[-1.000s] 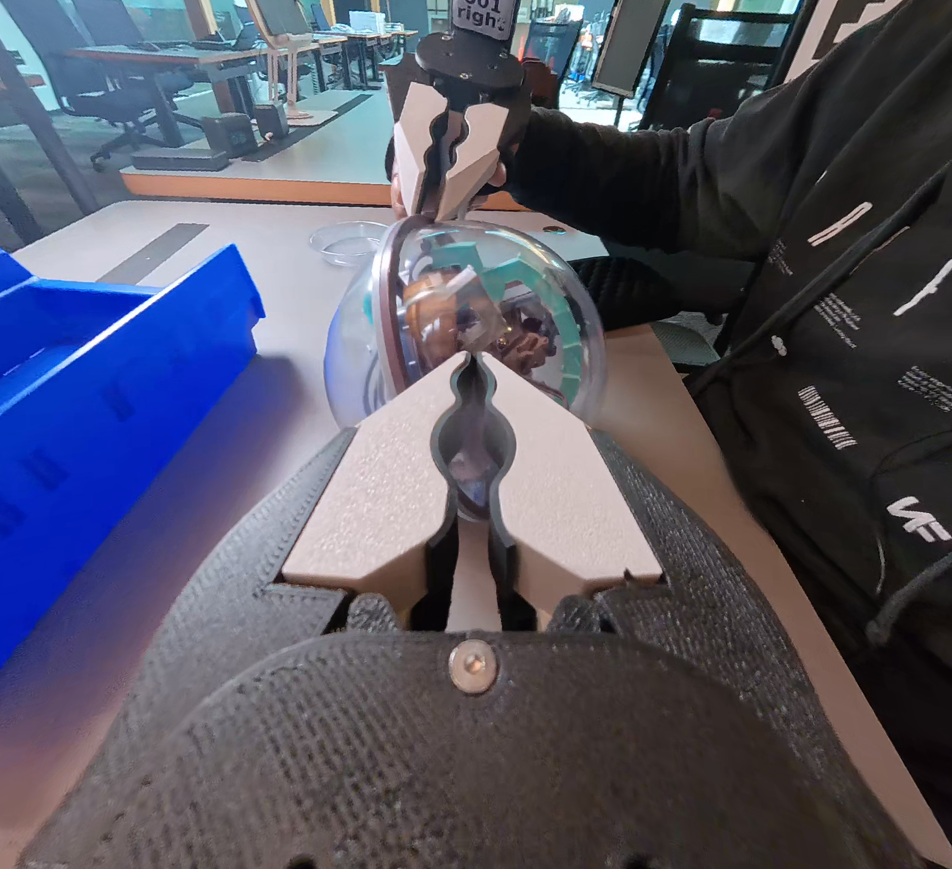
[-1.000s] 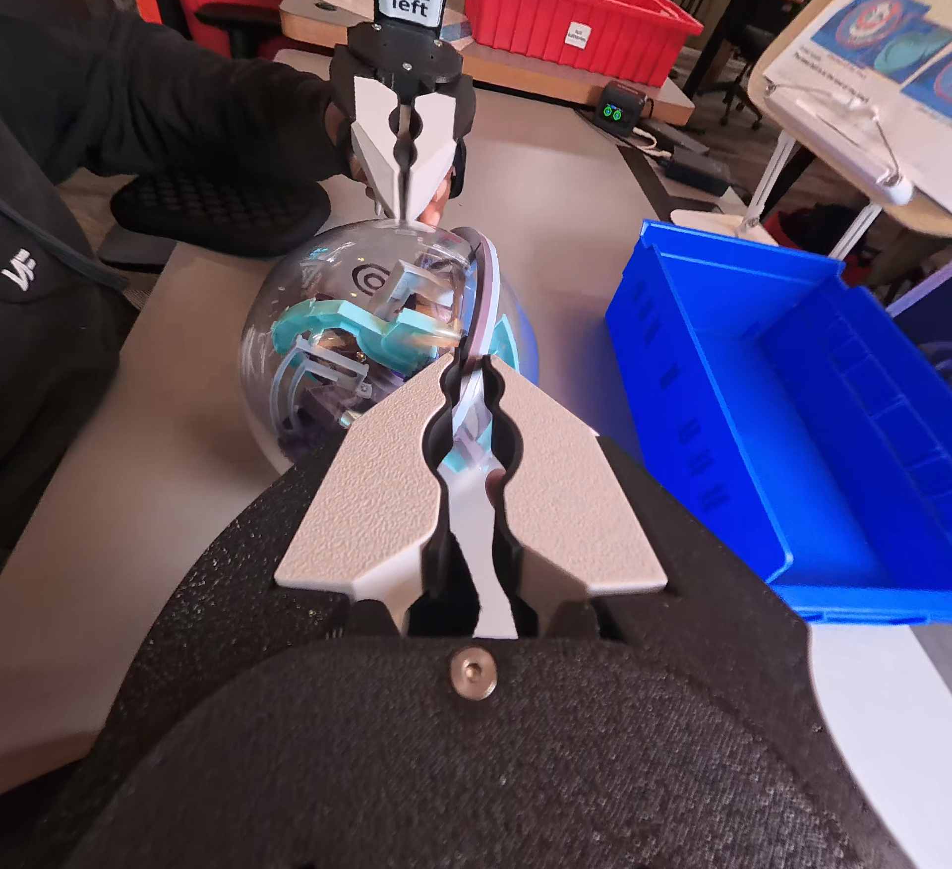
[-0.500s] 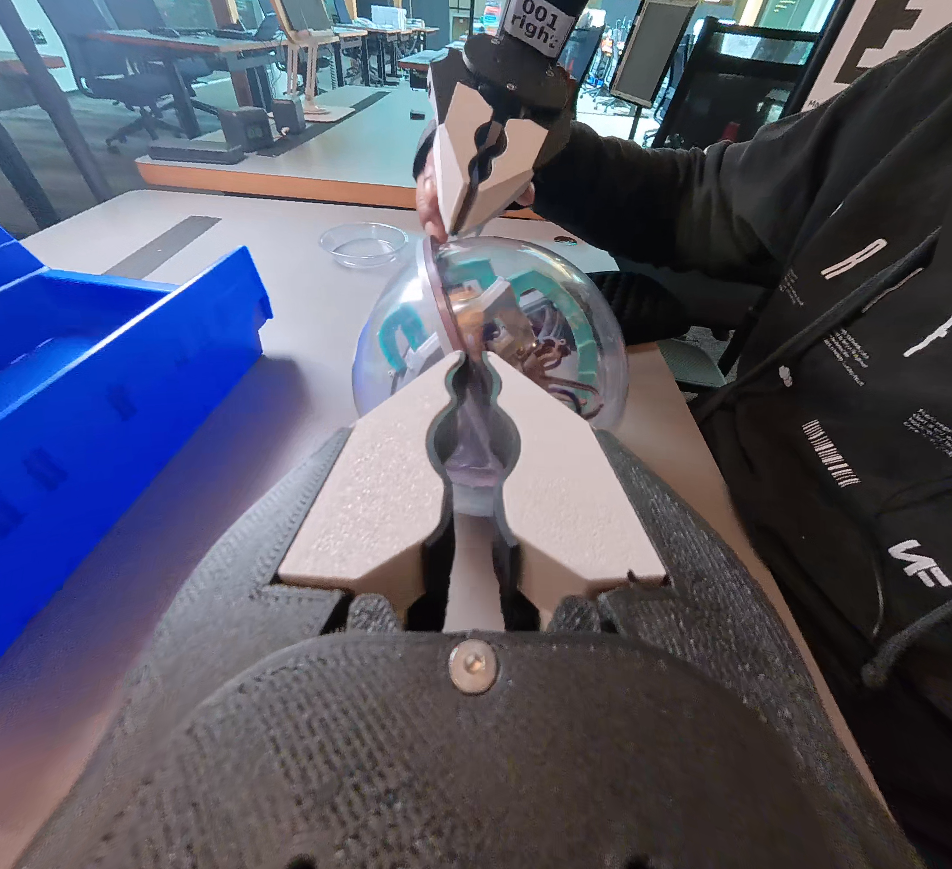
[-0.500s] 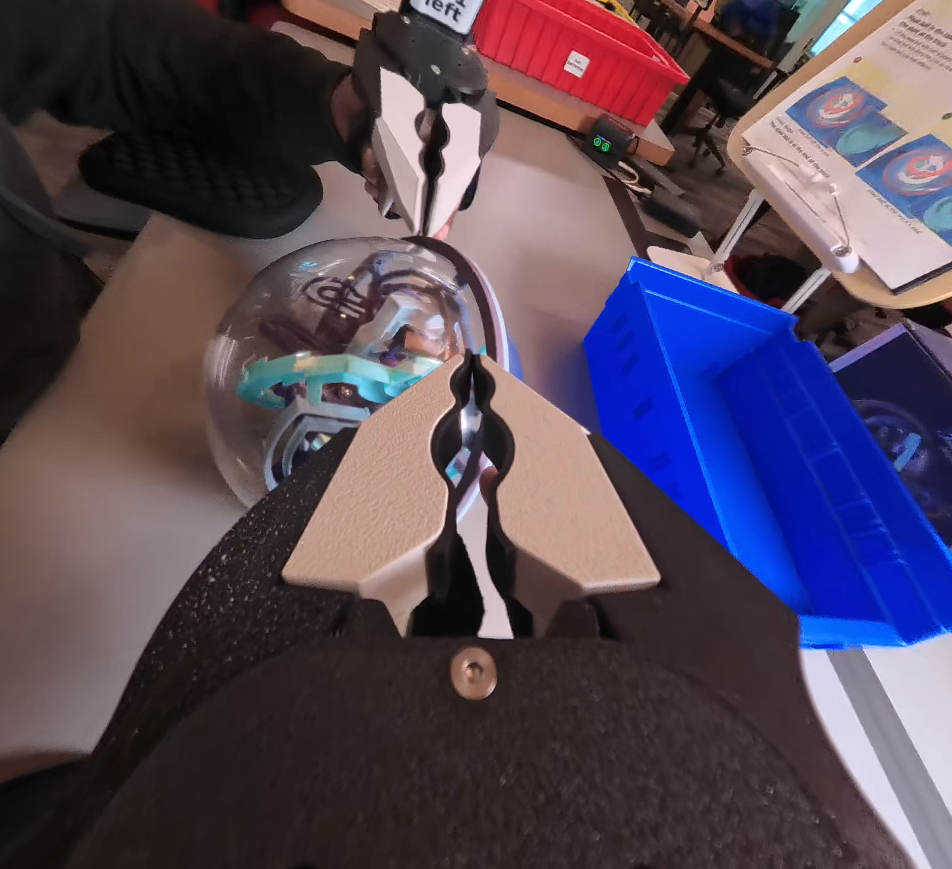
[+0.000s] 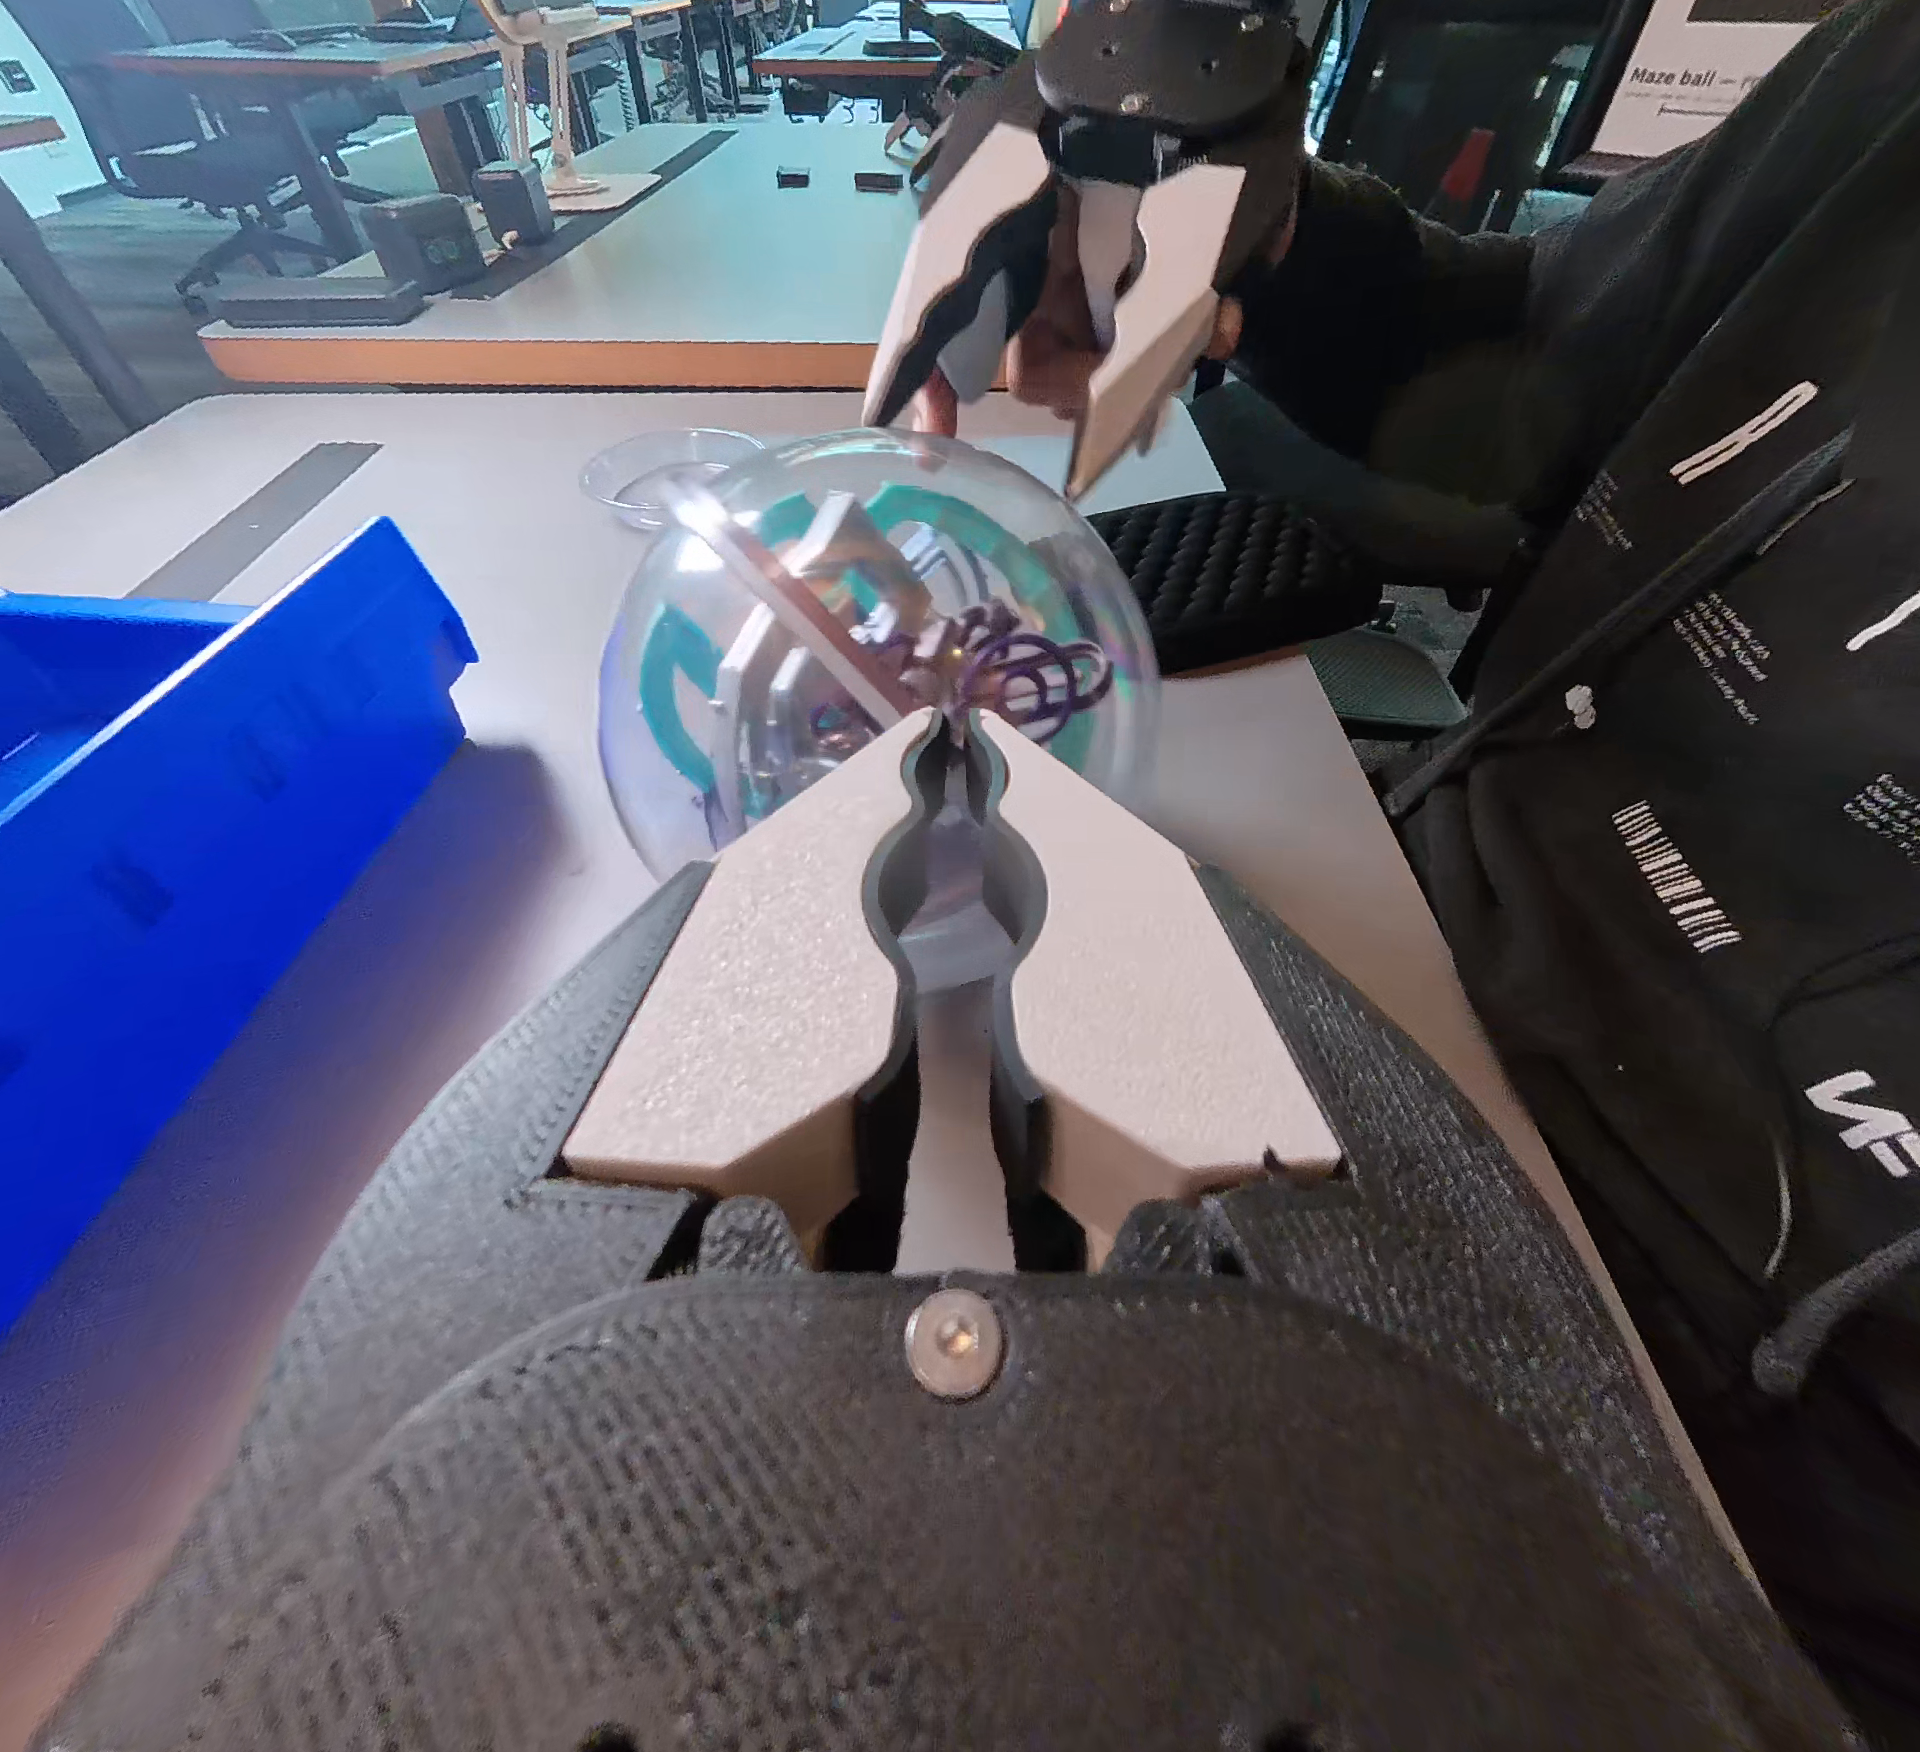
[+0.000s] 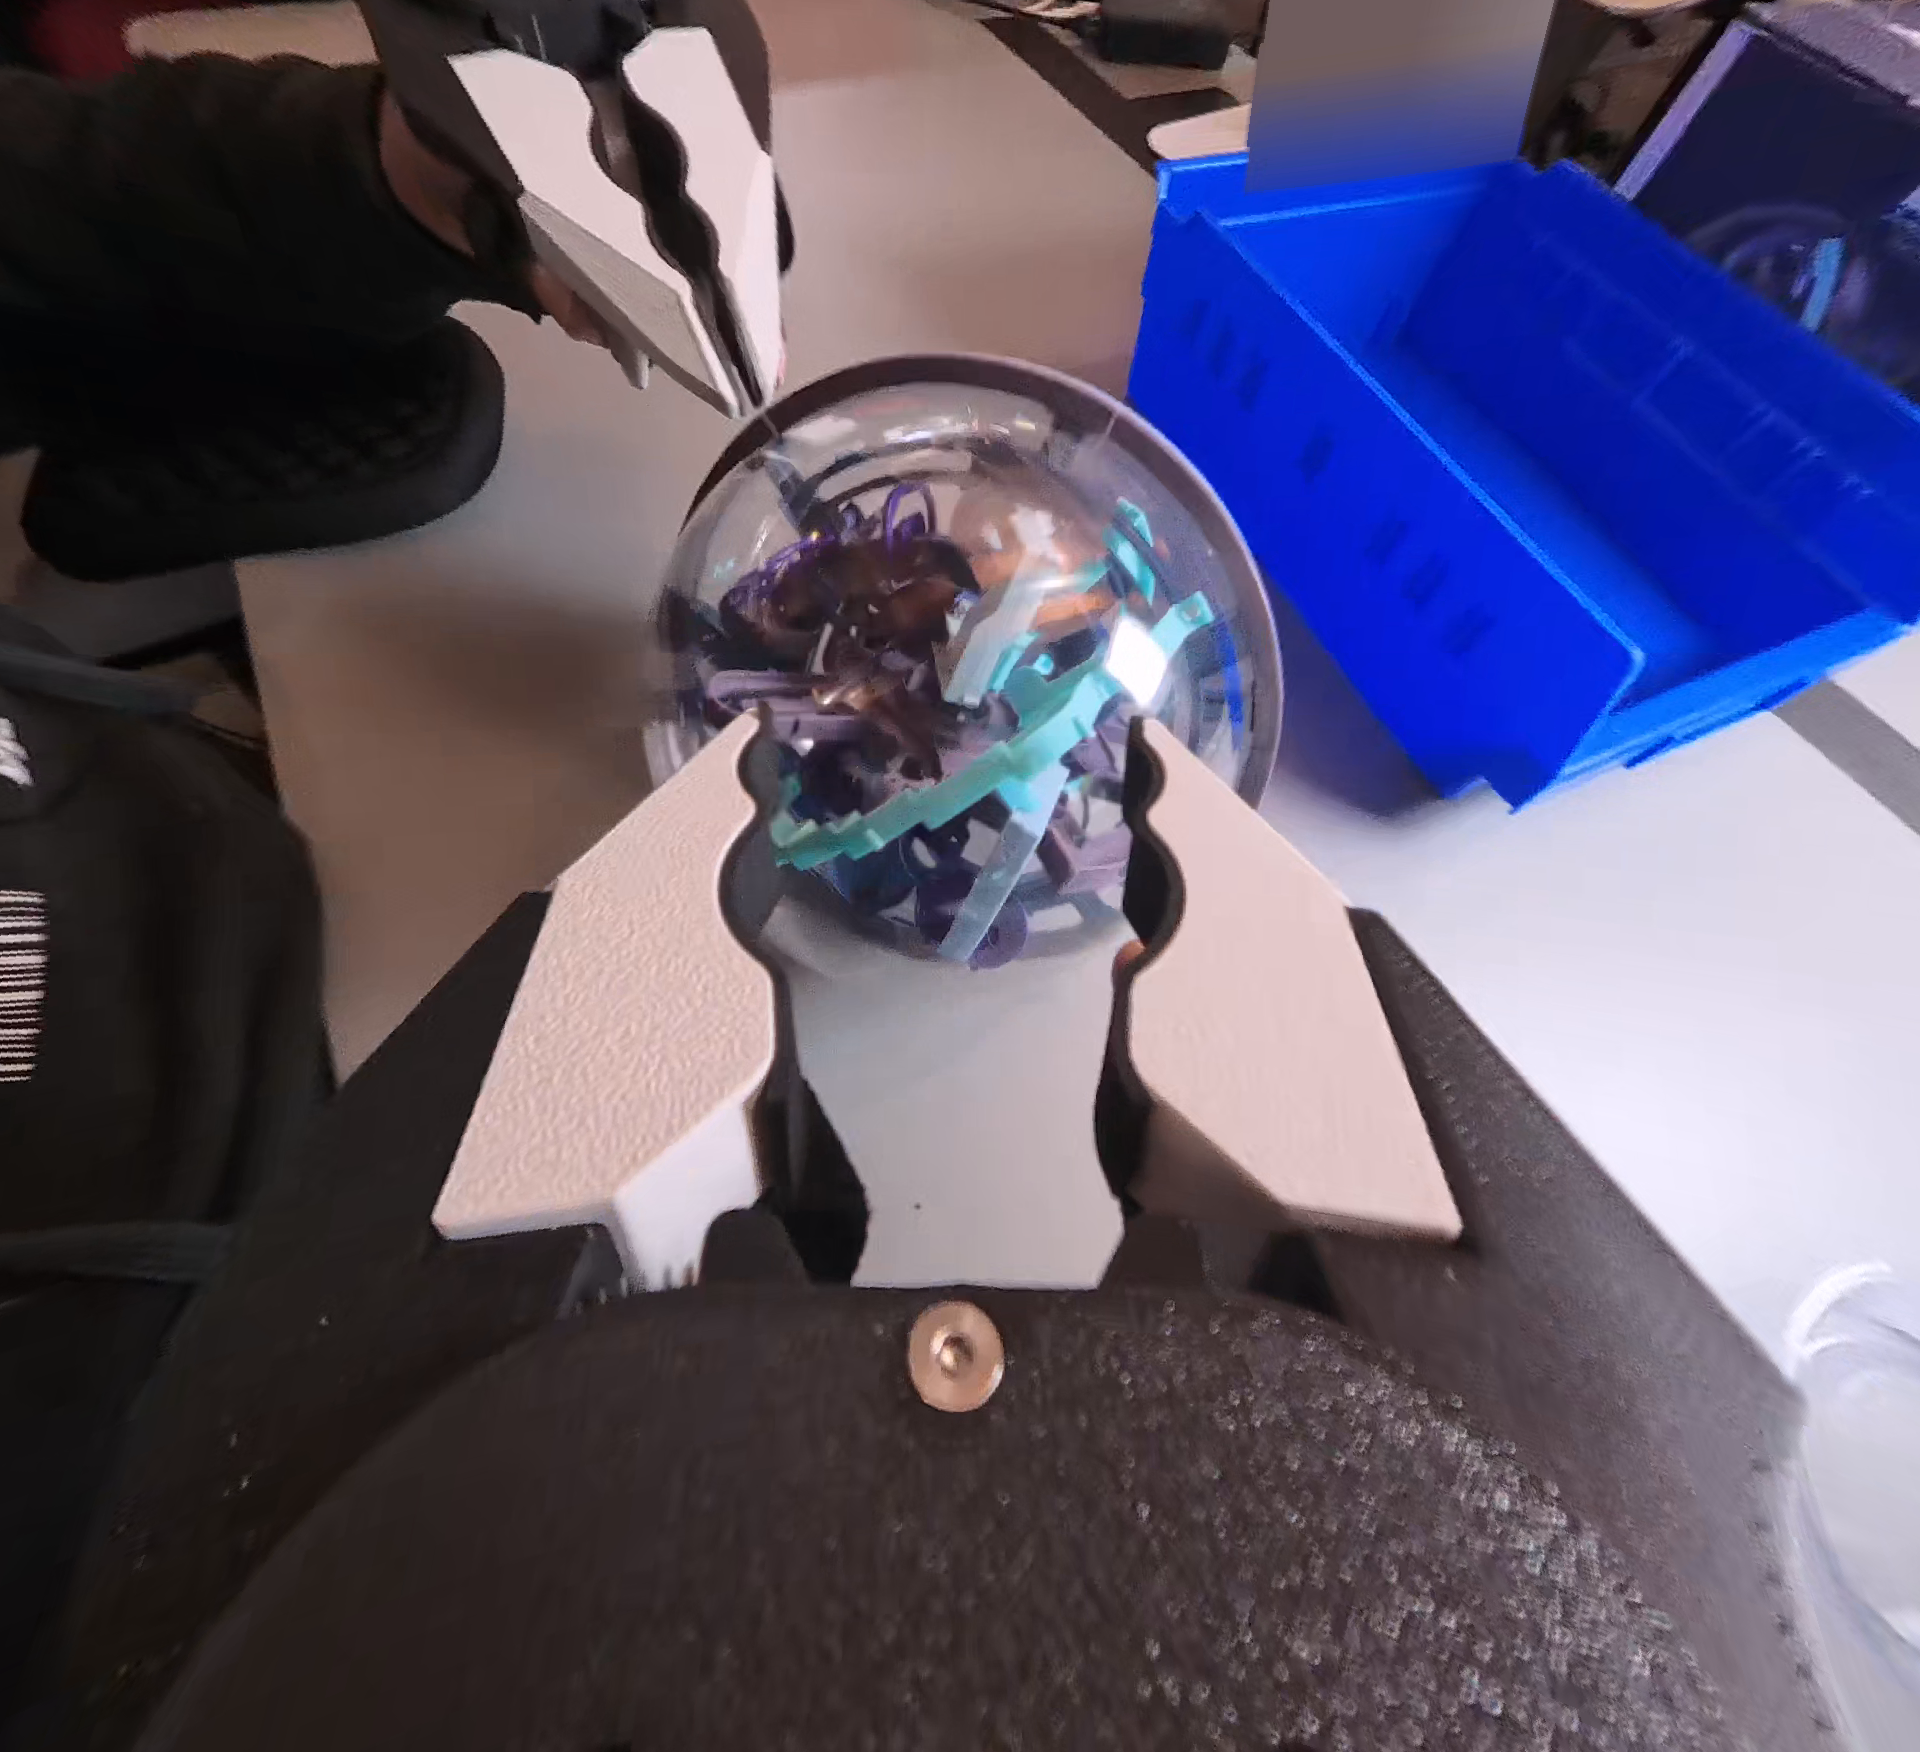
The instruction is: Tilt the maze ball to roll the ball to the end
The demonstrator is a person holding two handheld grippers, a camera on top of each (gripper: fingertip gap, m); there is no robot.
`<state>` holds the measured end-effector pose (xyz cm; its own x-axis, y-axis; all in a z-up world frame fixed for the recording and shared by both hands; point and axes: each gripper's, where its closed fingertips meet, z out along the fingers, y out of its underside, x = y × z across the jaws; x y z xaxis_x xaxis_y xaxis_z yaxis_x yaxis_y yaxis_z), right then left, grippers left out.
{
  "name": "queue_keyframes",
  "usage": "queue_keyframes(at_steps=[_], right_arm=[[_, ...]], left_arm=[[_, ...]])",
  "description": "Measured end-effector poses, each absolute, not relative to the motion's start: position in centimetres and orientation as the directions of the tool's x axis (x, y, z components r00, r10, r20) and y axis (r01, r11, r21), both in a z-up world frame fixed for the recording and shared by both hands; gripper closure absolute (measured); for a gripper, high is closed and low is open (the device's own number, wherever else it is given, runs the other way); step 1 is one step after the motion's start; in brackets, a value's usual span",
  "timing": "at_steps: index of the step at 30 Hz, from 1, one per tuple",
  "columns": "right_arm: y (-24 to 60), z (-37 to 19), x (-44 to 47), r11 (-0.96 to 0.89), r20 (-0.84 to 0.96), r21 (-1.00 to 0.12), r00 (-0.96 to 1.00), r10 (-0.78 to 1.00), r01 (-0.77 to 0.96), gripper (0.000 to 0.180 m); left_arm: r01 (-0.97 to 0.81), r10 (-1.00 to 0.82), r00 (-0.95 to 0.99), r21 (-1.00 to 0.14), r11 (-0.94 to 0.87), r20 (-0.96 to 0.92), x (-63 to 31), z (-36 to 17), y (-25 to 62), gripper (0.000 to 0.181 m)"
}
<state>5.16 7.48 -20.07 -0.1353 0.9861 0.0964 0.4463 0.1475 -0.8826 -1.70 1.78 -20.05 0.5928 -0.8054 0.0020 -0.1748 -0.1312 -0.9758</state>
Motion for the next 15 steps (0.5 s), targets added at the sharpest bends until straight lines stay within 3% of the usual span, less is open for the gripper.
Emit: queue_keyframes(at_steps=[9, 12, 15], right_arm=[[8.7, -22.3, 5.6, 0.205, 0.167, -0.851, -0.121, 0.979, 0.484, 0.116], [9.0, -22.5, 5.4, 0.203, 0.167, -0.854, -0.117, 0.979, 0.479, 0.114], [9.3, -22.8, 5.0, 0.204, 0.175, -0.855, -0.106, 0.979, 0.476, 0.113]], left_arm=[[-0.279, -0.835, 0.544, -0.957, -0.083, -0.086, -0.5, -20.0, 1.9, 0.171], [-0.145, -0.759, 0.65, -0.987, -0.073, -0.04, -3.6, -17.7, 4.4, 0.152], [-0.128, -0.67, 0.742, -0.977, -0.169, 0.018, -6.5, -19.3, 7.4, 0.115]])
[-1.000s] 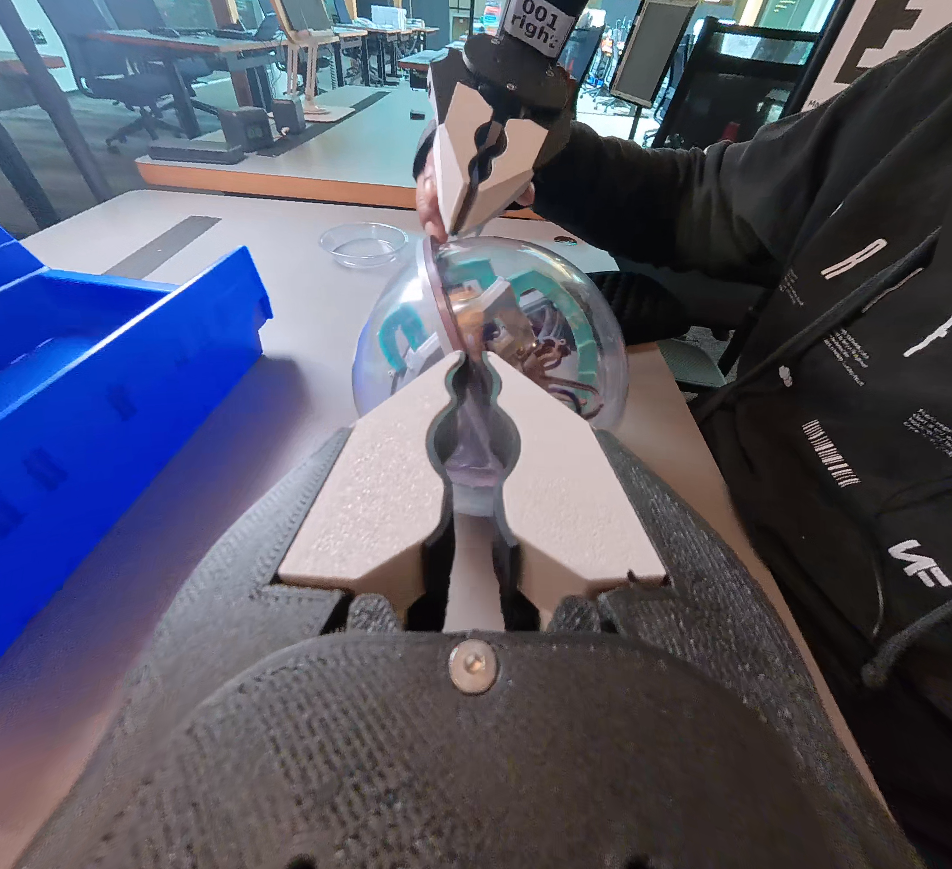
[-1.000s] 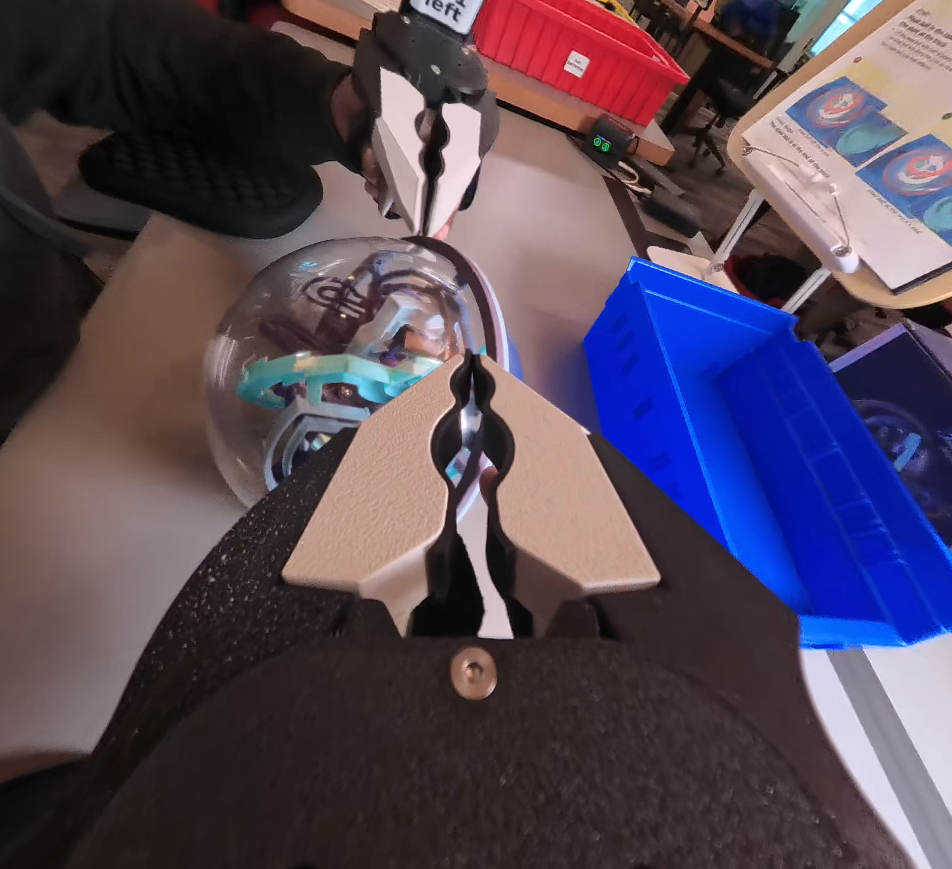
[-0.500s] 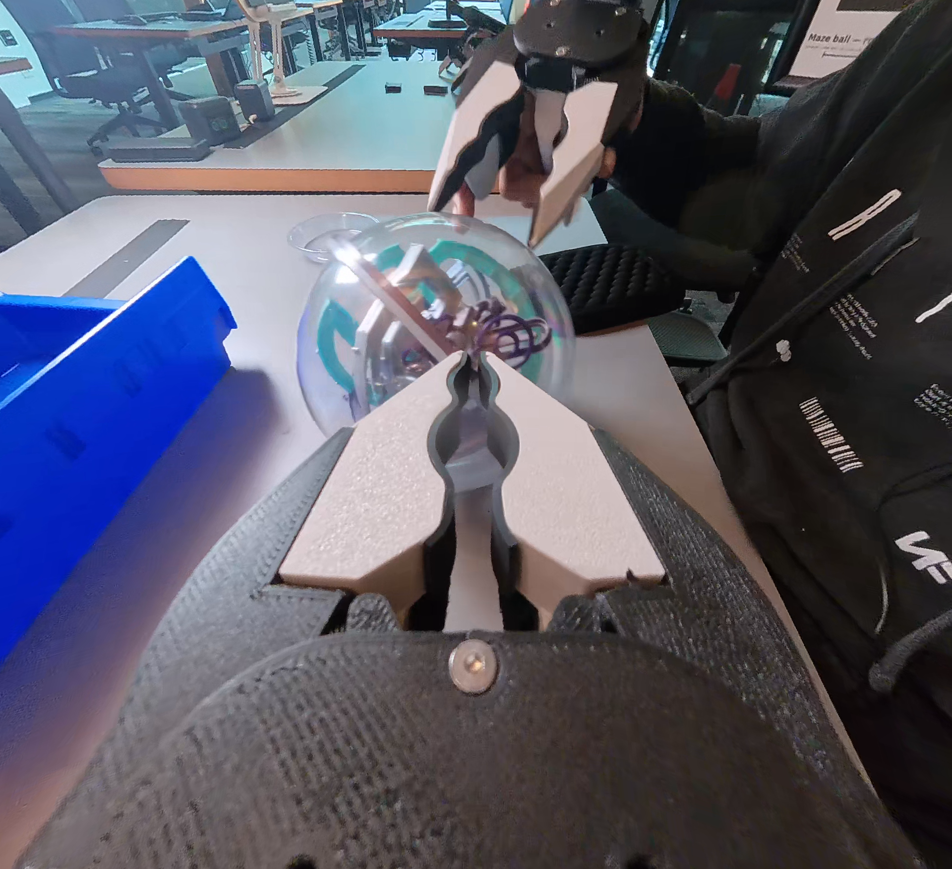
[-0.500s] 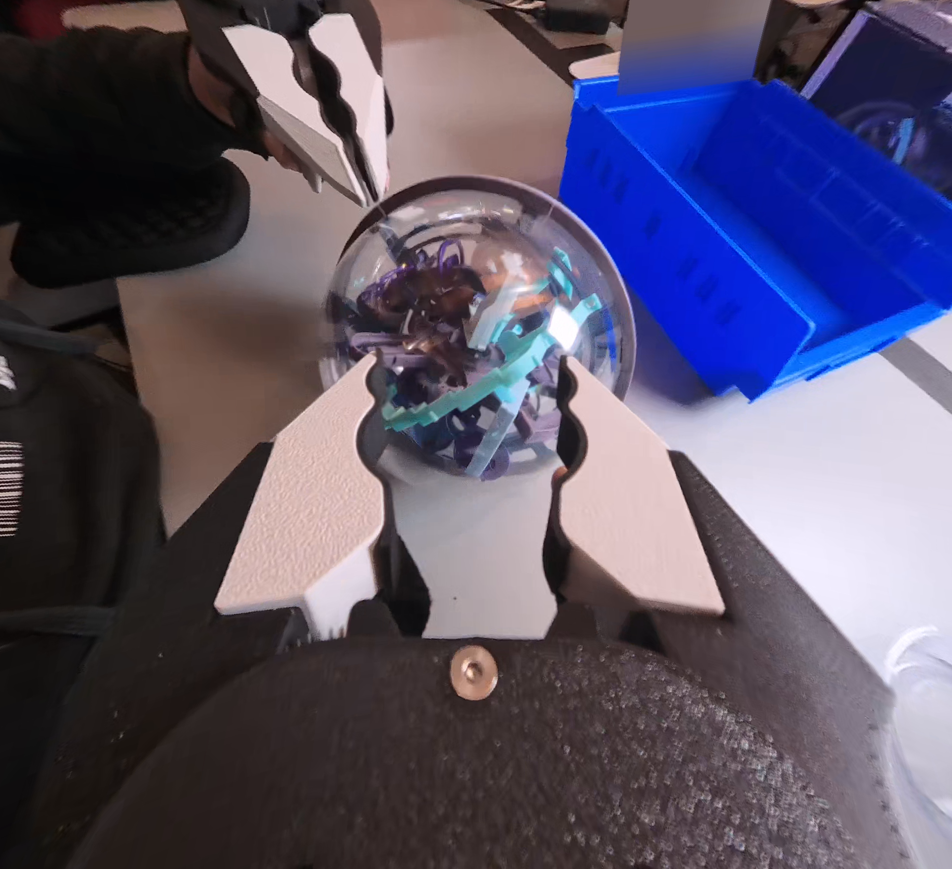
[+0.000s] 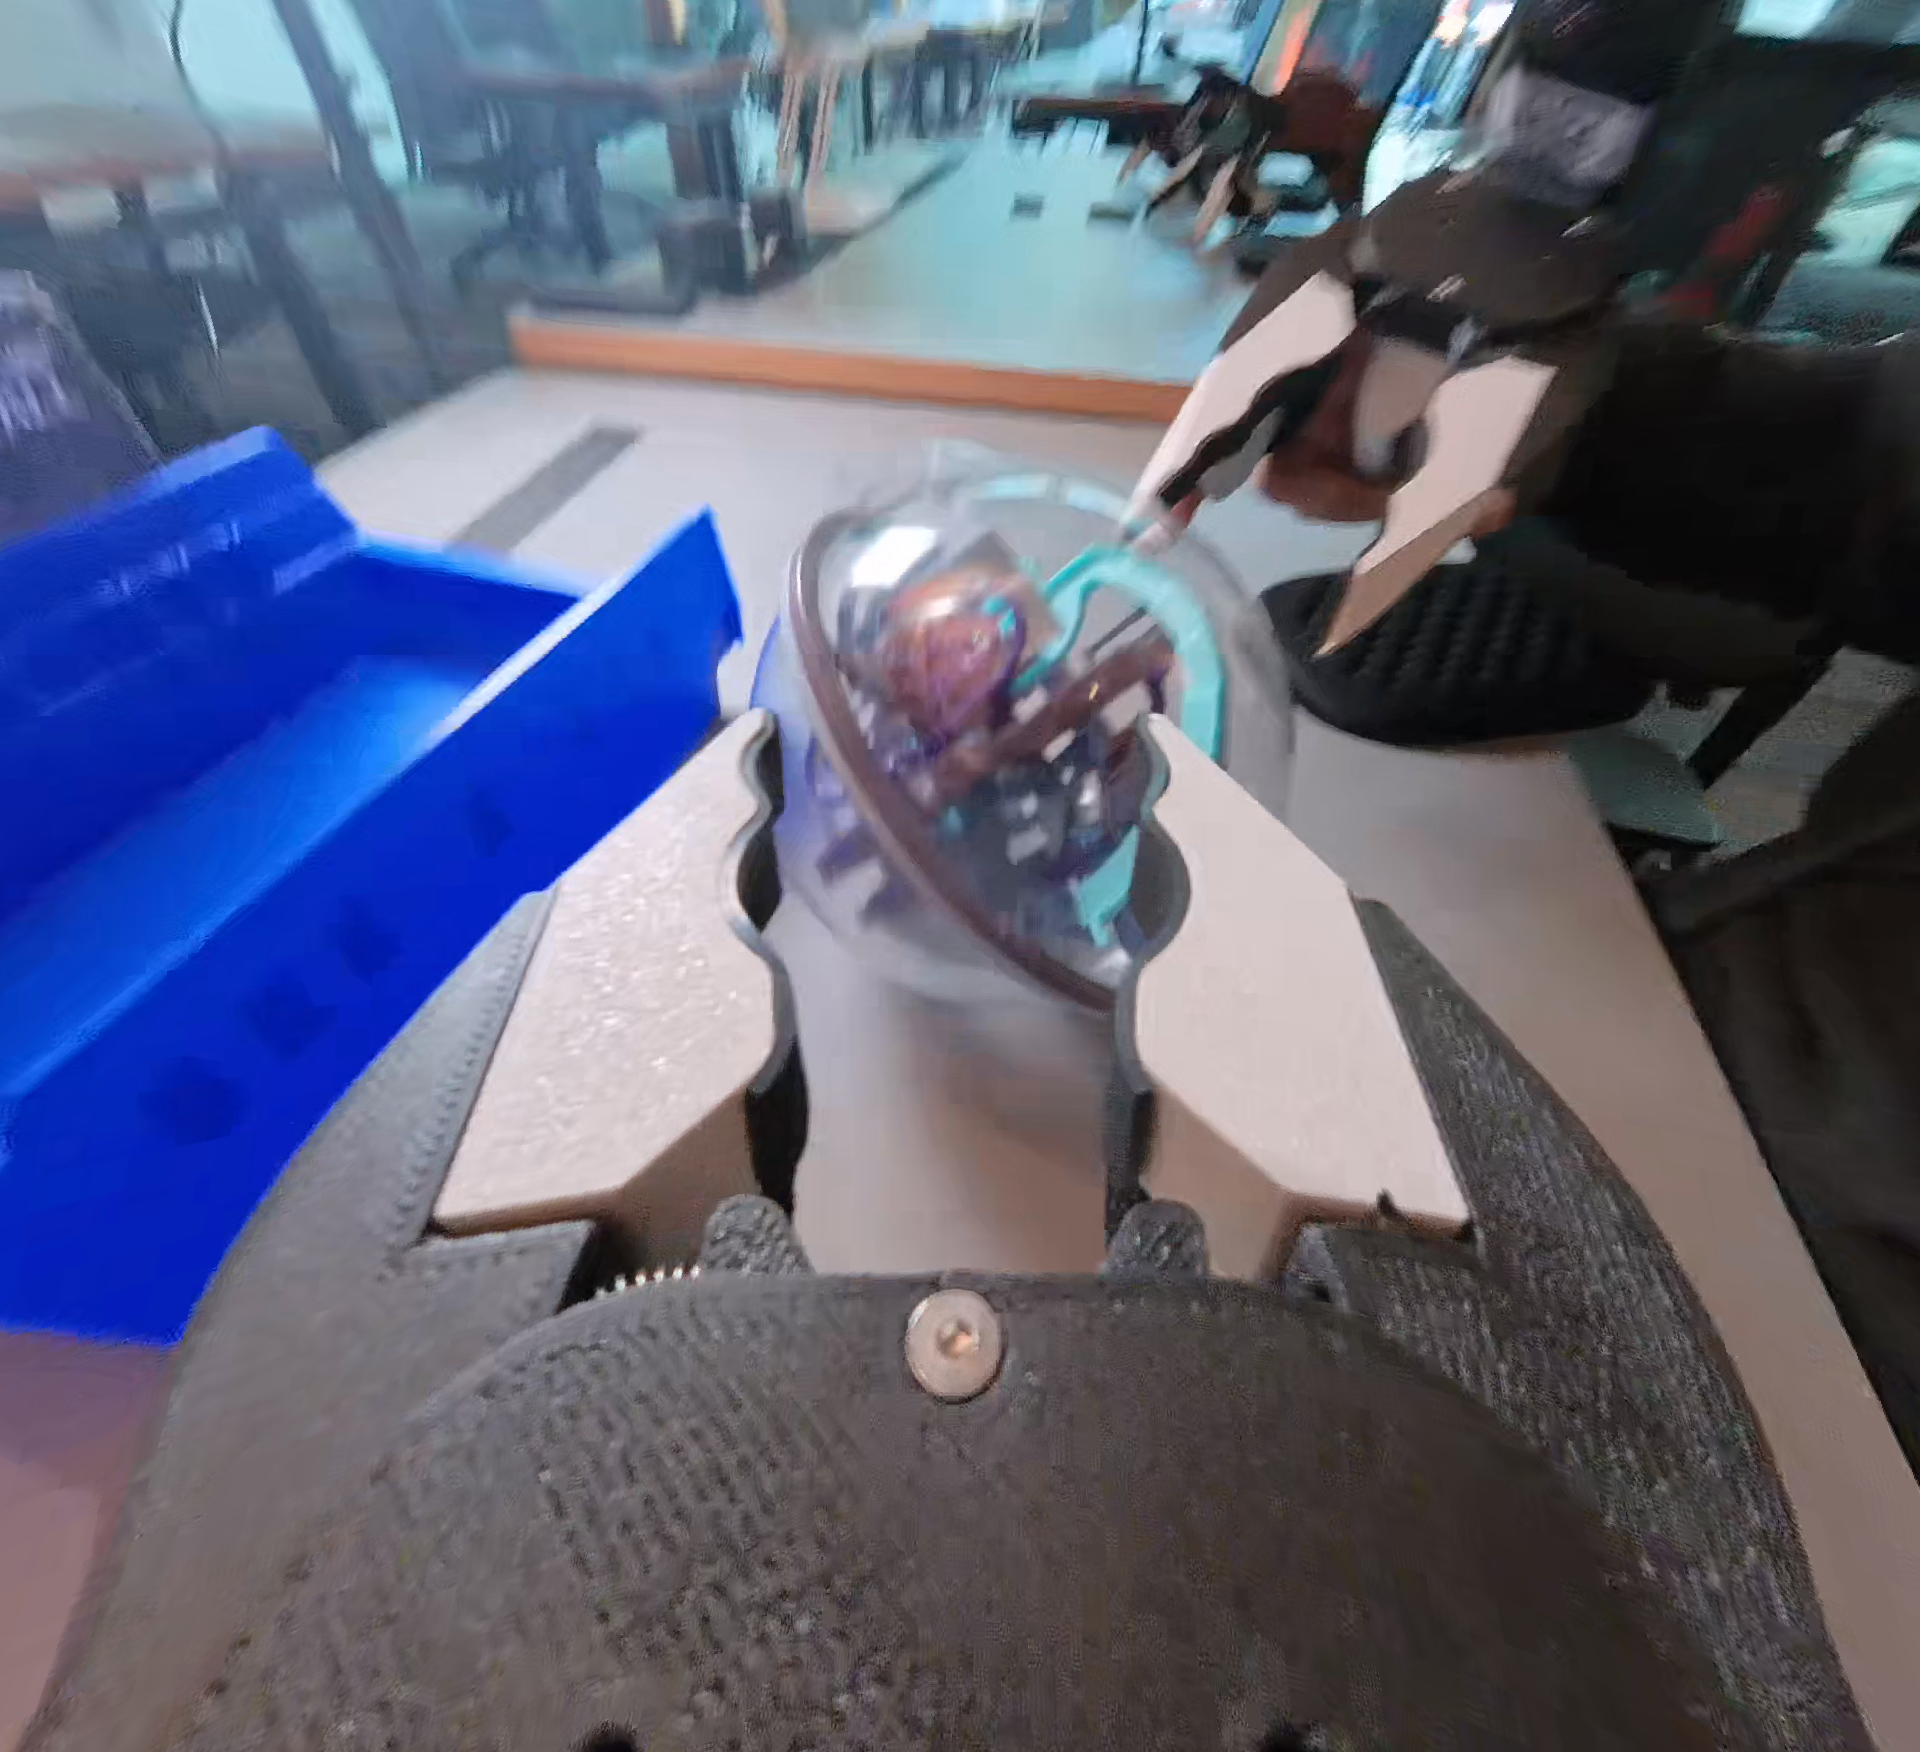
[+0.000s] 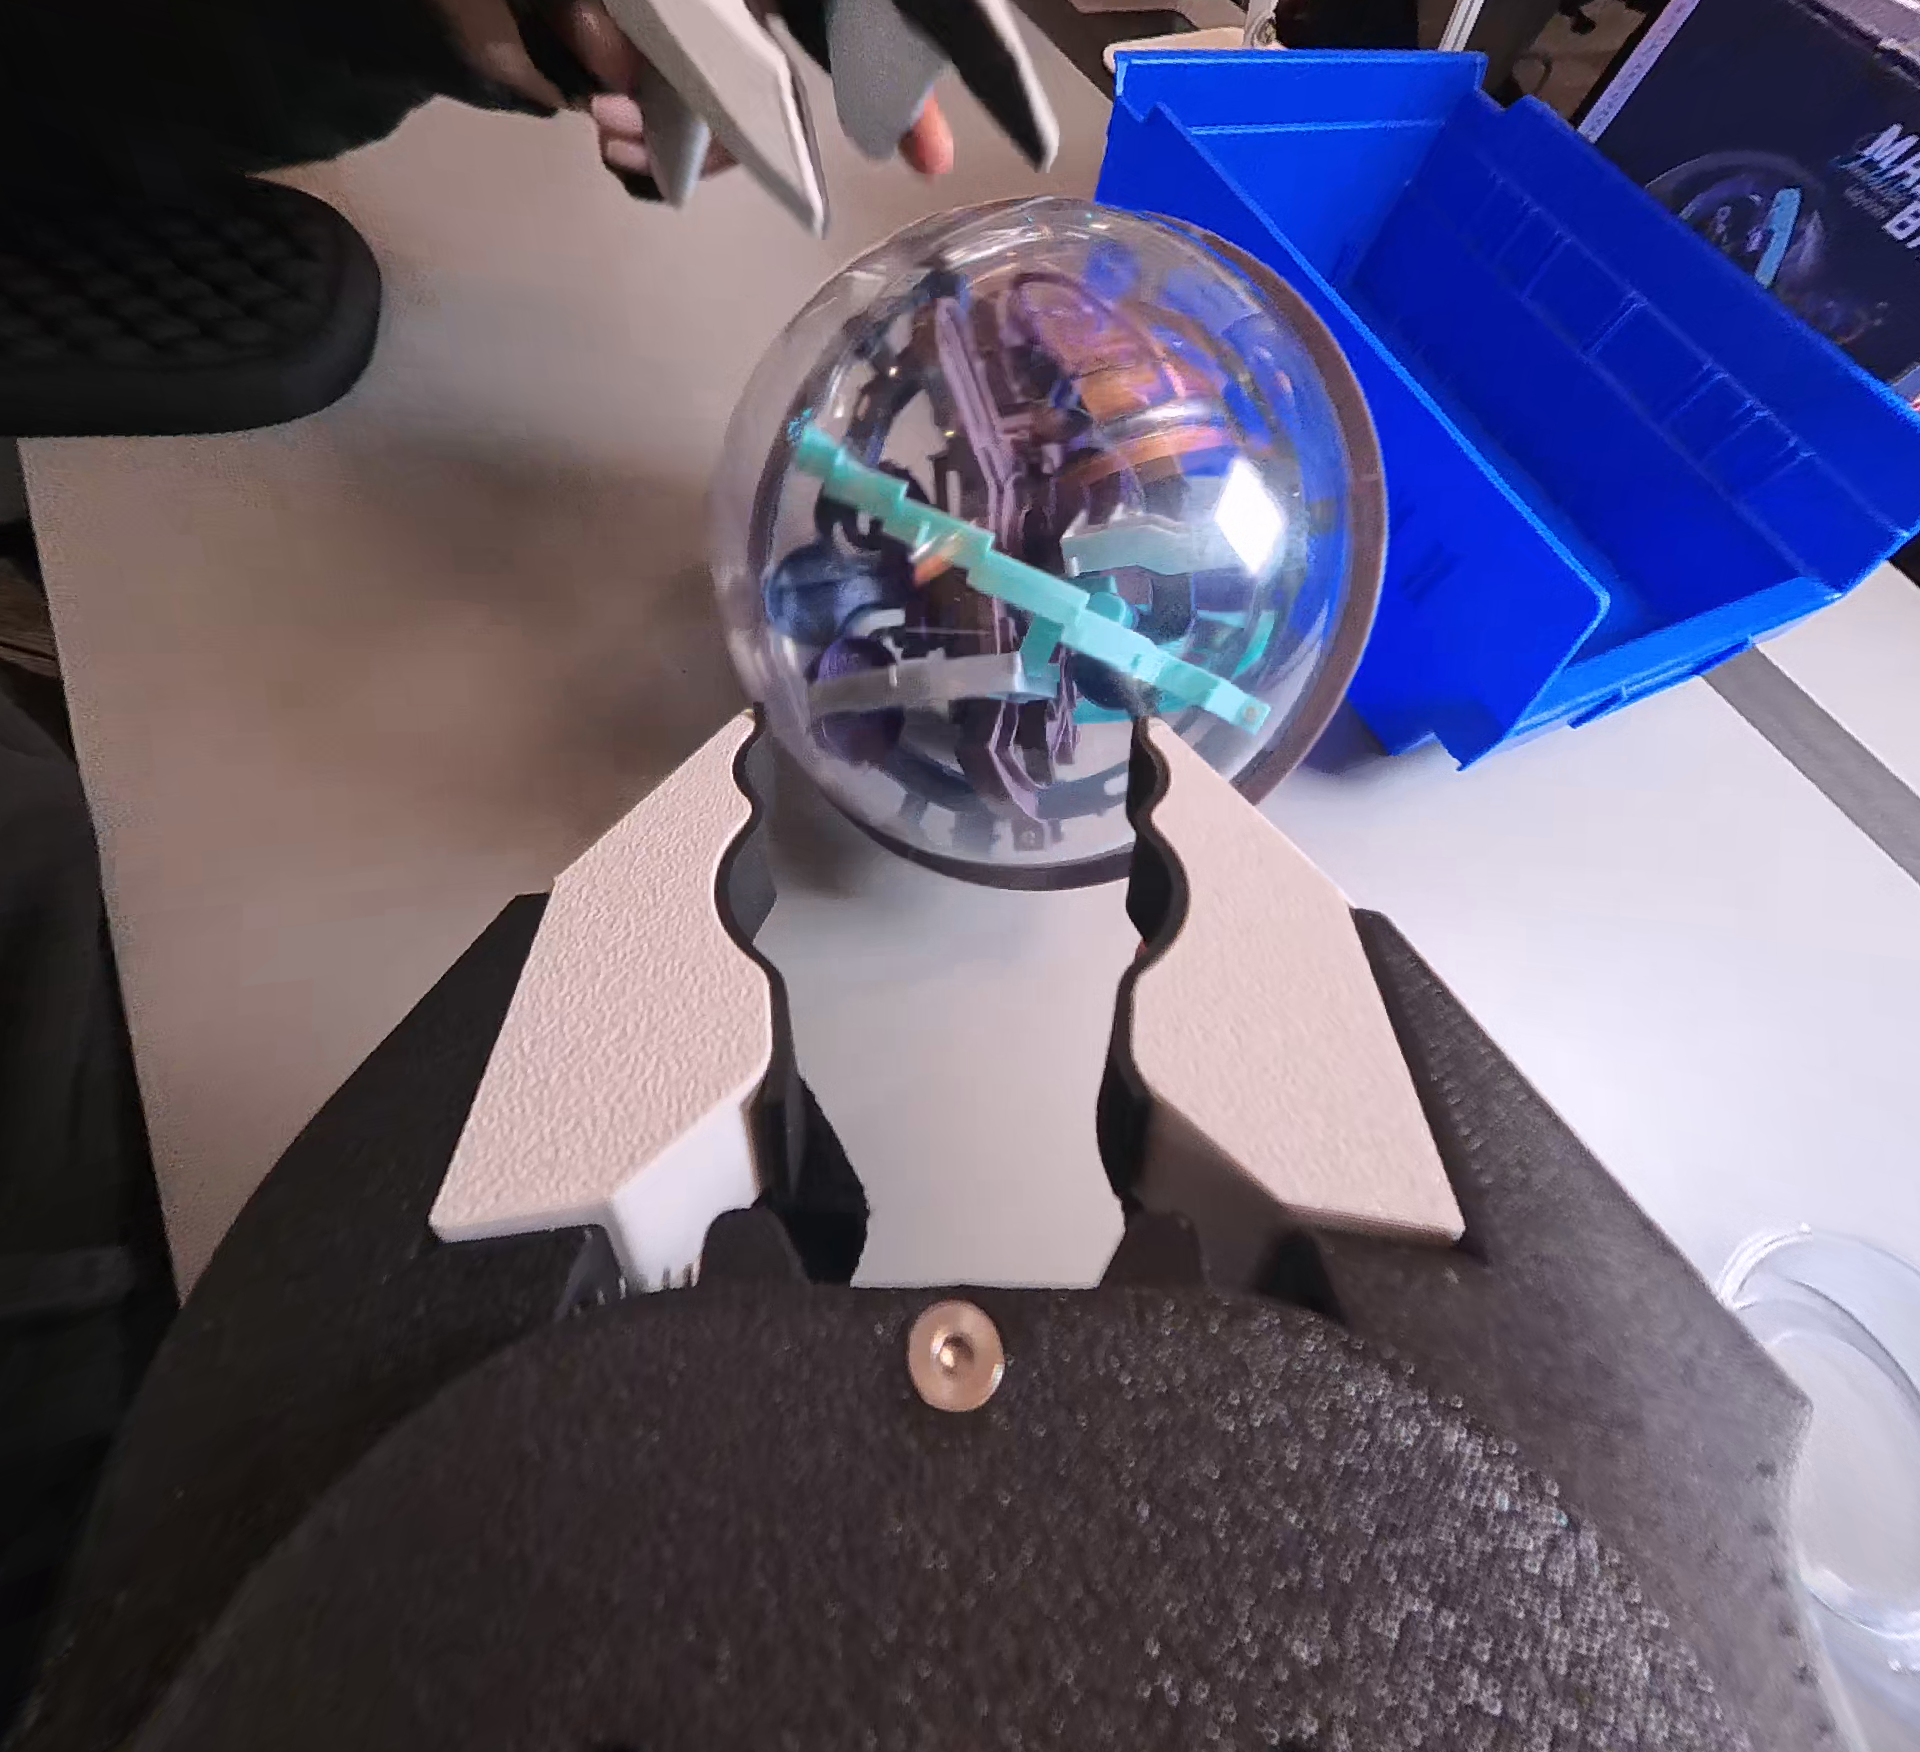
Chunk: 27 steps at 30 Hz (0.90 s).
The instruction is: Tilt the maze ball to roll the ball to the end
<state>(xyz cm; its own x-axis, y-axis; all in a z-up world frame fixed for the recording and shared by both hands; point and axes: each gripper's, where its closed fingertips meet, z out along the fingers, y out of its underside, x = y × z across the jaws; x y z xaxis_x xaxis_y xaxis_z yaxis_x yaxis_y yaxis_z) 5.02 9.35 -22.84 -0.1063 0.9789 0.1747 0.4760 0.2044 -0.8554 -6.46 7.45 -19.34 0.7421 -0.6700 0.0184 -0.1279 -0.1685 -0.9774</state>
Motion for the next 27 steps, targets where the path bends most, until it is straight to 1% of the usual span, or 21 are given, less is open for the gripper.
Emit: queue_keyframes(at_steps=[1, 2, 4, 8, 10, 12, 14, 15, 17, 18, 19, 21, 22, 23, 24, 25, 27], right_arm=[[9.3, -22.9, 4.9, 0.201, 0.171, -0.858, -0.106, 0.98, 0.473, 0.113], [9.5, -23.0, 4.8, 0.199, 0.174, -0.861, -0.097, 0.98, 0.468, 0.112], [9.9, -23.1, 4.8, 0.209, 0.196, -0.863, -0.078, 0.978, 0.459, 0.113], [9.3, -22.9, 4.9, 0.206, 0.19, -0.892, -0.082, 0.978, 0.402, 0.12], [8.4, -22.9, 5.0, 0.226, 0.197, -0.899, -0.116, 0.974, 0.375, 0.122], [7.5, -22.9, 5.0, 0.246, 0.208, -0.902, -0.143, 0.968, 0.355, 0.123], [6.9, -23.1, 5.0, 0.285, 0.24, -0.892, -0.166, 0.956, 0.351, 0.123], [6.9, -23.2, 5.0, 0.305, 0.258, -0.884, -0.173, 0.95, 0.355, 0.123], [7.9, -23.0, 4.8, 0.309, 0.275, -0.878, -0.144, 0.951, 0.365, 0.12], [8.9, -22.7, 4.7, 0.269, 0.246, -0.89, -0.108, 0.963, 0.369, 0.114], [10.1, -22.4, 4.6, 0.198, 0.185, -0.906, -0.07, 0.98, 0.373, 0.105], [12.2, -23.0, 4.2, 0.037, 0.025, -0.917, -0.036, 0.999, 0.397, 0.093], [12.6, -23.9, 3.9, -0.022, -0.048, -0.905, -0.05, 0.998, 0.425, 0.089], [12.8, -24.4, 3.5, -0.057, -0.092, -0.9, -0.061, 0.994, 0.431, 0.082], [13.2, -24.4, 3.3, -0.07, -0.108, -0.906, -0.068, 0.992, 0.417, 0.084], [13.3, -24.1, 3.2, -0.074, -0.117, -0.913, -0.085, 0.99, 0.4, 0.086], [13.3, -23.1, 3.1, -0.05, -0.105, -0.933, -0.137, 0.985, 0.358, 0.096]], left_arm=[[-0.14, -0.669, 0.741, -0.964, -0.227, 0.05, -6.5, -20.7, 7.8, 0.115], [-0.136, -0.678, 0.731, -0.955, -0.265, 0.084, -6.1, -21.6, 7.9, 0.119], [-0.089, -0.664, 0.742, -0.969, -0.23, 0.089, -6.2, -21.4, 8.0, 0.127], [-0.149, -0.665, 0.747, -0.974, -0.173, 0.004, -6.2, -21.6, 7.0, 0.137], [-0.169, -0.713, 0.7, -0.978, -0.126, -0.03, -5.3, -21.5, 5.5, 0.155], [-0.162, -0.754, 0.655, -0.983, -0.084, -0.044, -4.0, -21.4, 4.0, 0.158], [-0.222, -0.753, 0.652, -0.971, -0.084, -0.084, -3.6, -22.2, 3.3, 0.16], [-0.239, -0.748, 0.657, -0.967, -0.086, -0.096, -3.6, -22.4, 3.2, 0.159], [-0.21, -0.709, 0.699, -0.975, -0.077, -0.094, -4.6, -21.5, 4.0, 0.155], [-0.173, -0.665, 0.744, -0.981, -0.093, -0.069, -5.8, -20.9, 4.9, 0.152], [-0.128, -0.626, 0.78, -0.983, -0.134, -0.017, -7.0, -20.7, 6.0, 0.143], [-0.041, -0.603, 0.783, -0.954, -0.297, 0.154, -7.5, -22.4, 7.7, 0.106], [-0.011, -0.612, 0.755, -0.929, -0.37, 0.235, -6.8, -23.5, 8.0, 0.101], [0.042, -0.62, 0.726, -0.919, -0.391, 0.297, -6.2, -23.8, 8.3, 0.103], [0.057, -0.616, 0.732, -0.927, -0.371, 0.291, -6.1, -23.9, 8.6, 0.104], [0.043, -0.615, 0.744, -0.938, -0.345, 0.261, -6.2, -24.0, 8.7, 0.104], [-0.023, -0.626, 0.749, -0.935, -0.354, 0.219, -6.2, -24.8, 8.0, 0.102]])
